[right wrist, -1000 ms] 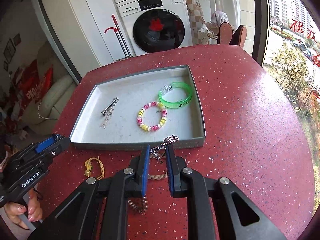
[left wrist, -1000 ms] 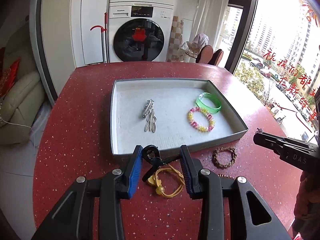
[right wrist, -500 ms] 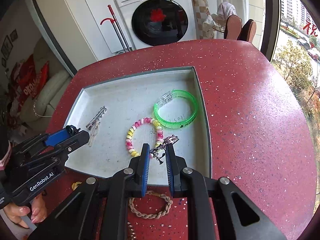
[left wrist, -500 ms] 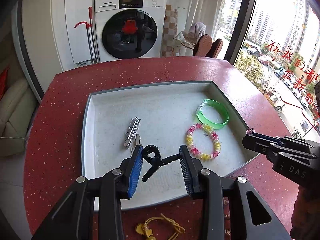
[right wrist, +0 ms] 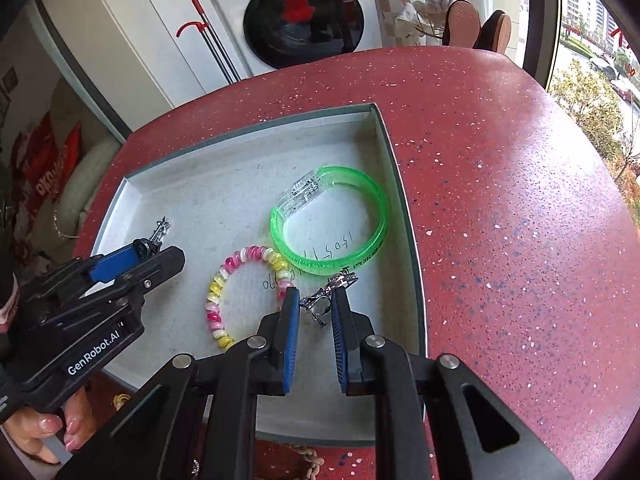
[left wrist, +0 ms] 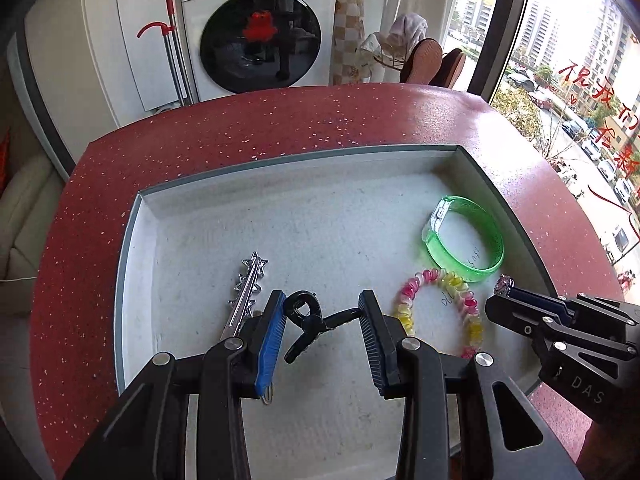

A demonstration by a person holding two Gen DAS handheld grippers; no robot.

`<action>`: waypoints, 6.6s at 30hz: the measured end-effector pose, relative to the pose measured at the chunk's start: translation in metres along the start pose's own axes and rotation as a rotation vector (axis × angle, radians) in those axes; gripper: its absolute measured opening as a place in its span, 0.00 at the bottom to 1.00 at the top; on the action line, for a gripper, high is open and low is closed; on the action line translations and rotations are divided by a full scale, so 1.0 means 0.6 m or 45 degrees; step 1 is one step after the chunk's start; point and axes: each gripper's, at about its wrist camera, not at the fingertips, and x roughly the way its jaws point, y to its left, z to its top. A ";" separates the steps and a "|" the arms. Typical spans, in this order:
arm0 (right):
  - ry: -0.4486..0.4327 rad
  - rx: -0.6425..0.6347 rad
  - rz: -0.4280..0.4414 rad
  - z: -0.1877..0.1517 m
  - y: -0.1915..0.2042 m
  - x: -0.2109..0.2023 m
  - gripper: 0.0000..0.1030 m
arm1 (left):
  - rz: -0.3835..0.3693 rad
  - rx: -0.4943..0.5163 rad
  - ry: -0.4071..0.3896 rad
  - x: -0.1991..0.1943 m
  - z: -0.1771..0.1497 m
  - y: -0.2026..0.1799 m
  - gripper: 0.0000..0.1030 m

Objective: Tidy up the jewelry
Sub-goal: 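Carry the claw clip over the tray with the left tool while the right tool carries the charm, then open the left tool to drop the claw clip while the right tool releases the charm, then grasp the yellow cord hair tie with the left tool while the right tool grasps the spiral tie, then carry the yellow hair tie over the tray with the left tool while the right tool carries the spiral tie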

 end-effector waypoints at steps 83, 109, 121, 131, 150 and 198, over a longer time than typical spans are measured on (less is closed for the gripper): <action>0.047 0.026 0.003 -0.245 0.046 -0.111 0.88 | 0.126 -0.130 0.000 -0.122 -0.248 0.070 1.00; 0.043 -0.130 -0.083 -0.247 0.087 -0.092 0.13 | 0.098 -0.048 -0.021 -0.105 -0.233 0.036 0.77; -0.004 -0.136 -0.077 -0.250 0.088 -0.120 0.12 | 0.011 -0.070 -0.017 -0.114 -0.233 0.044 0.33; -0.052 -0.132 -0.046 -0.244 0.089 -0.156 0.12 | -0.058 -0.092 -0.048 -0.143 -0.236 0.057 0.30; -0.159 -0.110 -0.012 -0.182 0.090 -0.206 0.12 | -0.180 -0.067 -0.227 -0.246 -0.181 0.049 0.30; -0.030 -0.127 -0.057 0.056 0.108 0.058 0.12 | 0.078 0.017 -0.049 -0.011 -0.038 0.071 0.30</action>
